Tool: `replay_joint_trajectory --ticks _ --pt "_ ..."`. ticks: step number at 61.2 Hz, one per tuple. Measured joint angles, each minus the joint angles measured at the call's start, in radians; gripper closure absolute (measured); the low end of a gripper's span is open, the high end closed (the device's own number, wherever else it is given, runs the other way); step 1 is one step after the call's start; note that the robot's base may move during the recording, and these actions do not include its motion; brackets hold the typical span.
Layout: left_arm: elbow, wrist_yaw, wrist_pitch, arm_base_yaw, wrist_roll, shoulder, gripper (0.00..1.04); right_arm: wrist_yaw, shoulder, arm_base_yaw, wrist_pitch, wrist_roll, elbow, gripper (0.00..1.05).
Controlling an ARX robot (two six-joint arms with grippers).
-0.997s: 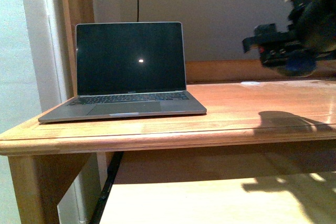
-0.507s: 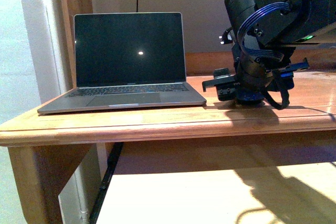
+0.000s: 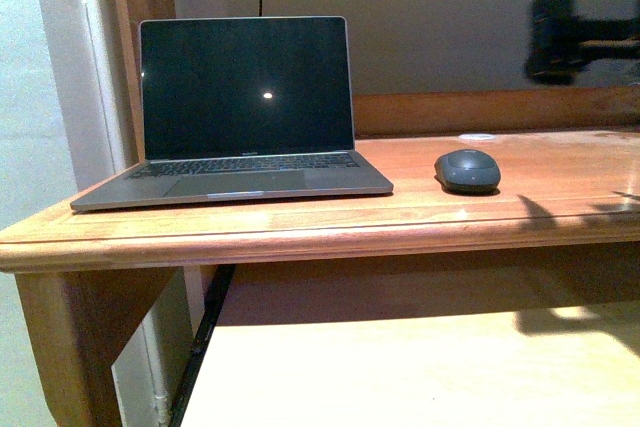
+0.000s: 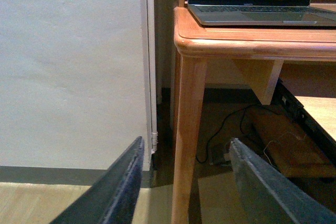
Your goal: Place mouse
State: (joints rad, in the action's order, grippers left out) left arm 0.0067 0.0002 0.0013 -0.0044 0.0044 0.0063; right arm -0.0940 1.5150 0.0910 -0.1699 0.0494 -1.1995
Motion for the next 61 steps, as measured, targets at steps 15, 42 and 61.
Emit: replay_joint_trajectory --ticks 15,42,61 --pt "0.000 0.000 0.000 0.000 0.000 0.000 0.08 0.578 -0.419 -0.315 0.015 -0.236 0.505 0.07" --pt "0.000 0.000 0.000 0.000 0.000 0.000 0.08 1.057 -0.523 -0.717 0.406 -0.802 0.723 0.07" --pt "0.000 0.000 0.000 0.000 0.000 0.000 0.08 1.027 -0.473 -0.708 0.578 -1.069 0.758 0.07"
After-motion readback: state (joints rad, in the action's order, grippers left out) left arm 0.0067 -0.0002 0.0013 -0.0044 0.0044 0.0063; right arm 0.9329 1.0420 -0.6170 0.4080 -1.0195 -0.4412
